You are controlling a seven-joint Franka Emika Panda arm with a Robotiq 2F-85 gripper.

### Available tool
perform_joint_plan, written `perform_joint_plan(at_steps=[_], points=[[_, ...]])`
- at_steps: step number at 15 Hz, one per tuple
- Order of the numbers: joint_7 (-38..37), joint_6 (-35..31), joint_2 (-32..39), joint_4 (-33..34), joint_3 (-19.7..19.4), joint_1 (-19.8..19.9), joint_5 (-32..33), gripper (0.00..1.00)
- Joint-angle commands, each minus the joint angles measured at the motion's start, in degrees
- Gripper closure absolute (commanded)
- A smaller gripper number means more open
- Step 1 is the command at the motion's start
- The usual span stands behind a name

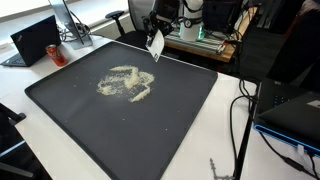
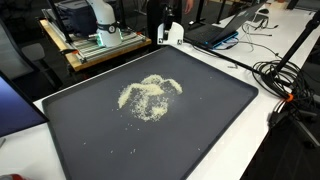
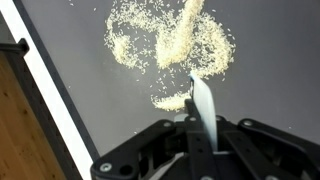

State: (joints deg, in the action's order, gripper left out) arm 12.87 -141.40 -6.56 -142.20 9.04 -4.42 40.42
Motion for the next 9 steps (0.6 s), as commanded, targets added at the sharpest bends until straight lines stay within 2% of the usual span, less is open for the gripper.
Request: perform_joint_plan(at_steps=[1, 6, 9], points=[[-5.40, 3.89, 3.32, 2.23, 2.28, -2.60, 4.82, 0.99], [-9.81, 6.84, 7.48, 4.50, 4.31, -6.06, 9.46, 0.99], [-8.69, 8.14, 10.12, 6.14, 5.00, -7.84, 9.16, 0.99]])
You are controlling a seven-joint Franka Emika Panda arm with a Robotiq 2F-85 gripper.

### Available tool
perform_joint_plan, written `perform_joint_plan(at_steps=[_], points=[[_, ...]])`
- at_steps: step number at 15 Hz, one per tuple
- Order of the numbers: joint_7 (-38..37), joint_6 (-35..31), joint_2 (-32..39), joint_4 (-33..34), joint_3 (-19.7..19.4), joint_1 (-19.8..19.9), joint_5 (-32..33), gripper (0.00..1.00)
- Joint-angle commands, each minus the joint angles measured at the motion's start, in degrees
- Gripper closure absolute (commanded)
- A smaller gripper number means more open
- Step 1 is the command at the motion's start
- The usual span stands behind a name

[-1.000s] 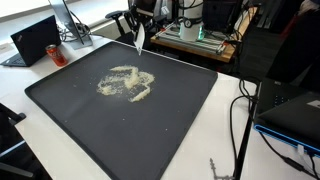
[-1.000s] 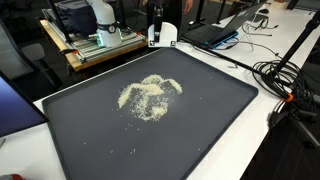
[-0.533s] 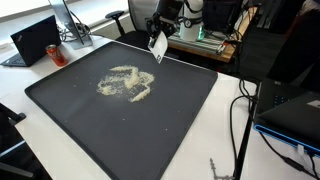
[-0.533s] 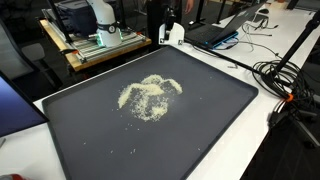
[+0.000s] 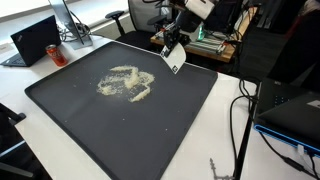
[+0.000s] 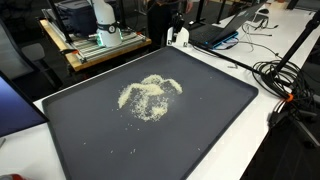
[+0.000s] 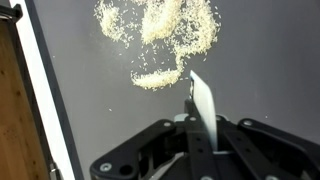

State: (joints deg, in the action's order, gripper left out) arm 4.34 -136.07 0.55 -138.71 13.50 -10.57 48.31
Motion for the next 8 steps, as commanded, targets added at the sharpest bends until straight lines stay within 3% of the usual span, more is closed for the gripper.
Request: perform_joint_plan(at_steps=[1, 8], points=[[0.53, 4.34, 3.96, 3.38, 0.77, -2.26, 1.17, 0.99], [8.74, 16.34, 7.22, 8.02, 2.22, -4.67, -3.21, 0.99]])
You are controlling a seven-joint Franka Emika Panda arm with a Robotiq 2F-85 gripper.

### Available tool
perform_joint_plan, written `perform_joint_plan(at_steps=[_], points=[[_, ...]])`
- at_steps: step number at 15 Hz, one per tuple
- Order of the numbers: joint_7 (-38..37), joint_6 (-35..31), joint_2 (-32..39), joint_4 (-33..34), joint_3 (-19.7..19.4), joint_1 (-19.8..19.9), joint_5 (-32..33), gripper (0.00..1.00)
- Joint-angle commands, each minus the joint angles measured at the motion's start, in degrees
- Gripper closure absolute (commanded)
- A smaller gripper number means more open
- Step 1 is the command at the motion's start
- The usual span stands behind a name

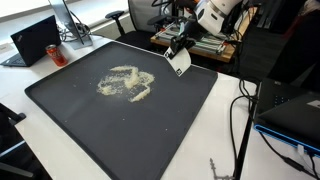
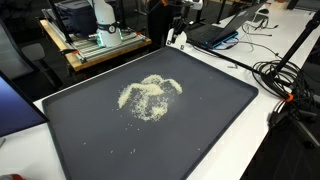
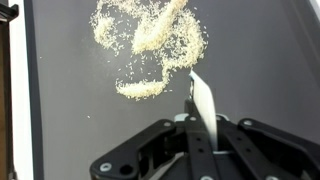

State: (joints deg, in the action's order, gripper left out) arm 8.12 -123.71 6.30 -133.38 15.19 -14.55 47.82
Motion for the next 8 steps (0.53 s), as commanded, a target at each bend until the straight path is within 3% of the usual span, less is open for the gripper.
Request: perform_joint_plan(at_steps=[1, 8], points=[[6.54, 4.71, 1.73, 3.13, 0.73, -0.74, -3.43, 0.99], [14.19, 11.78, 3.47, 6.06, 1.52, -0.84, -7.92, 0.99]])
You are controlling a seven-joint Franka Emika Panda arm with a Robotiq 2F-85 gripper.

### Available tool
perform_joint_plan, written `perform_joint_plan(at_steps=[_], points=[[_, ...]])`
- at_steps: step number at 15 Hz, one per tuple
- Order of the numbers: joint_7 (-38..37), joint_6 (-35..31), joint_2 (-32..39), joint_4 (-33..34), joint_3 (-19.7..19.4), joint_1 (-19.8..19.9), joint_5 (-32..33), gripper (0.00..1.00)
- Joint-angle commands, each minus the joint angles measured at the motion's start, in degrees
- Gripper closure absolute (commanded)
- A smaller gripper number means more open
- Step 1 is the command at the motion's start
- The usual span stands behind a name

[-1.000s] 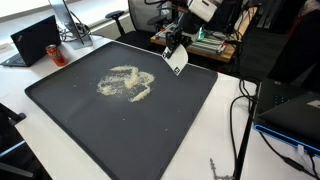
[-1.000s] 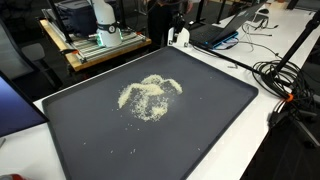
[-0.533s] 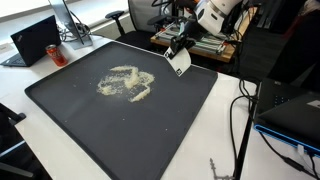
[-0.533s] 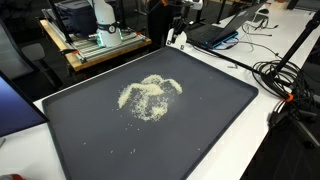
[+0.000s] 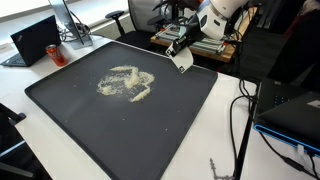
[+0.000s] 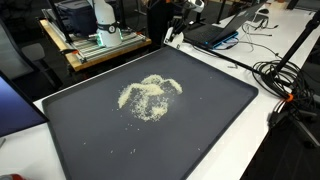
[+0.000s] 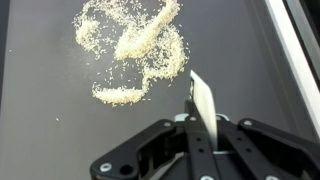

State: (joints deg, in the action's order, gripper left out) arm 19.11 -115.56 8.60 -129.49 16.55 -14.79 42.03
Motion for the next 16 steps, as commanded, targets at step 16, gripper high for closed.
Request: perform_joint_plan(at_steps=[16], points=[[7.93, -7.36, 1.63, 5.85, -2.28, 3.04, -13.78, 0.99]])
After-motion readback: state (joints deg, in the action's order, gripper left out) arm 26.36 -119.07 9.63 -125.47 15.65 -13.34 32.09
